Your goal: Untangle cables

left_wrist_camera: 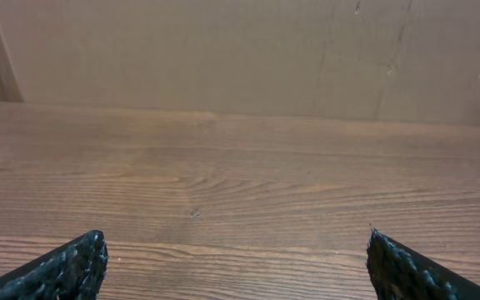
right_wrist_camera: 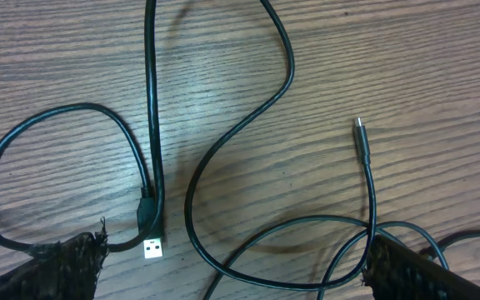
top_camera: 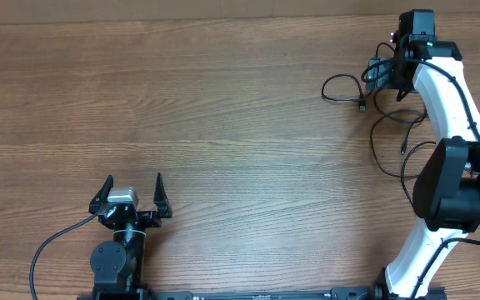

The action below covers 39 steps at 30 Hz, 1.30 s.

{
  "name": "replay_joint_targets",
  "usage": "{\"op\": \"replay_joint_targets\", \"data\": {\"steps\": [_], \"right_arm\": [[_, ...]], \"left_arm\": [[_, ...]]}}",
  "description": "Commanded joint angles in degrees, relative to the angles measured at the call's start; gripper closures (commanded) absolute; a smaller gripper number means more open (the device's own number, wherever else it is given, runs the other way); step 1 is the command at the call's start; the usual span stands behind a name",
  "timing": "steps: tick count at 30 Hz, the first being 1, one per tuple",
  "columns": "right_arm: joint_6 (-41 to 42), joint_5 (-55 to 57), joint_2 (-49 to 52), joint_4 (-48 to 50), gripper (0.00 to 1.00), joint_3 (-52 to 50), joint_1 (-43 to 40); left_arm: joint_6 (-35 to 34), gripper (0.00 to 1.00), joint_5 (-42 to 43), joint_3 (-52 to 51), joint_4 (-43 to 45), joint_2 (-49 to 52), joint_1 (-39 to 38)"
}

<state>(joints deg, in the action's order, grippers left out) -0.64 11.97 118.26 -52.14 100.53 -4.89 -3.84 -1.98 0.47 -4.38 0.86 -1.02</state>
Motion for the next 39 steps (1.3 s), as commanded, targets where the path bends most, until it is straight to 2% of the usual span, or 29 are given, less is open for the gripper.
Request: {"op": "replay_joint_targets", "data": {"steps": [1, 7, 20, 39], "right_arm": [[0.15, -0.09, -0.11, 0.2, 0.0, 0.28, -0.17], [0.15, -0.09, -5.09, 0.17, 0.0, 0.28, 0.04], [0.15, -0.09, -26.1, 0.17, 0.0, 0.31, 0.04], [0.15, -0.09, -45.31, 0.15, 0.0, -0.52, 0.11]], "left_arm": [[1.27, 0.0, 0.07, -0.2, 0.09, -0.61, 0.15], [1.27, 0.01, 0.07, -0.2, 0.09, -0.61, 0.15], [1.27, 0.0, 0.07, -0.2, 0.09, -0.61, 0.15], [1.27, 0.01, 0.07, -0.2, 0.09, -0.61, 0.15]]}}
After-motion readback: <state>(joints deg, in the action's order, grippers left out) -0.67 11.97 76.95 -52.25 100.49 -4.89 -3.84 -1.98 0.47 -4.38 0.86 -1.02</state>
